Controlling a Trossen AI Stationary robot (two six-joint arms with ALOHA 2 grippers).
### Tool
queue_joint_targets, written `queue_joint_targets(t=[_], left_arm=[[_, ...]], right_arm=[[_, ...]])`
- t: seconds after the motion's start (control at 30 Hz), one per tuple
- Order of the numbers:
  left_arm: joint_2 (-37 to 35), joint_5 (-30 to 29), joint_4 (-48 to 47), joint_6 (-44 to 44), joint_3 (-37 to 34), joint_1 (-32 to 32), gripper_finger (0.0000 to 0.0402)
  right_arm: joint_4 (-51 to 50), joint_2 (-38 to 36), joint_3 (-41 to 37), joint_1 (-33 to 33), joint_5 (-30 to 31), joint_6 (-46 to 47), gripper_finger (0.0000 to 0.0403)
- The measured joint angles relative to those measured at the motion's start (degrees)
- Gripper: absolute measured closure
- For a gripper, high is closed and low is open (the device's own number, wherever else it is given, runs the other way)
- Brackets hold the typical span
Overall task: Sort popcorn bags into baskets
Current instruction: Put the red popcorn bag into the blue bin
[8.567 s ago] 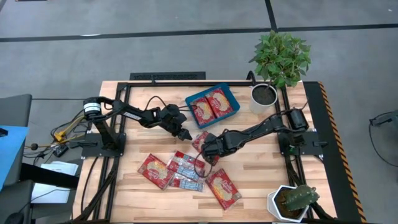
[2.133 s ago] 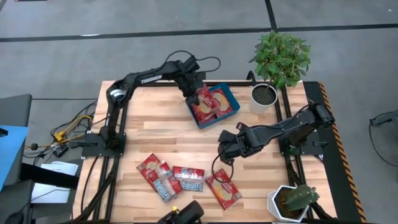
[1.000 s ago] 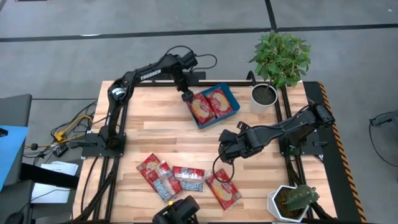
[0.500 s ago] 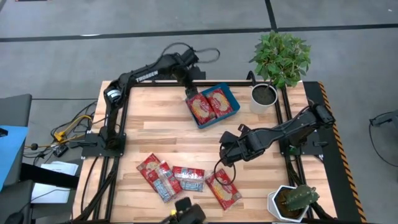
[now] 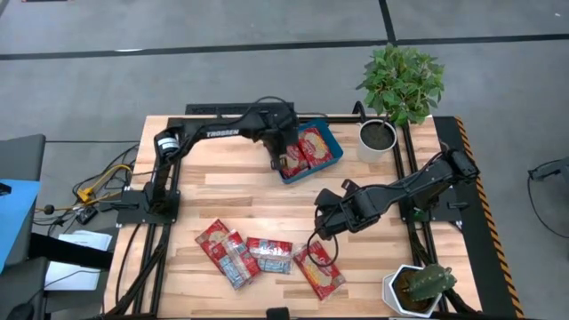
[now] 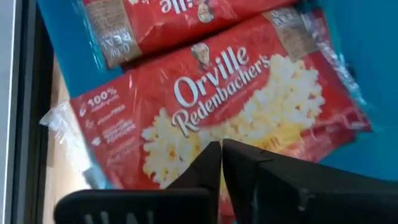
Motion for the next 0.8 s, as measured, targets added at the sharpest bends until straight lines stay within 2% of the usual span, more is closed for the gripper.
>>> queue_joint_targets(t=[0.13, 0.2, 0.33, 0.43, 0.6, 0.8], left_arm=[[0.00, -0.43, 2.77, -1.42, -3.51, -0.17, 0.0397], [0.00, 2.75, 2.89, -2.54, -4.69, -0.11, 0.0396], [0.00, 13.14, 2.56, -3.88, -5.10, -0.33, 0.0400], [0.00, 15.27, 3.59, -5.13, -4.94, -1.05, 0.0401], [-0.78, 16.44, -0.43, -8.28, -0.72, -1.29, 0.0401], [-7.47, 23.78, -12.71, -8.11, 5.88, -1.05, 0.0401]], right_arm=[[0.00, 0.00, 0.00, 0.45, 0.00, 0.78, 0.0373], [0.02, -0.01, 0.00, 0.58, -0.01, 0.92, 0.0370], [0.00, 0.00, 0.00, 0.77, 0.00, 0.90, 0.0371], [0.00, 0.00, 0.00, 0.77, 0.00, 0.88, 0.0379], [0.10, 0.00, 0.00, 0.80, -0.06, 0.83, 0.0387], [3.40, -0.05, -0.41, 2.79, -5.68, -1.59, 0.0379]])
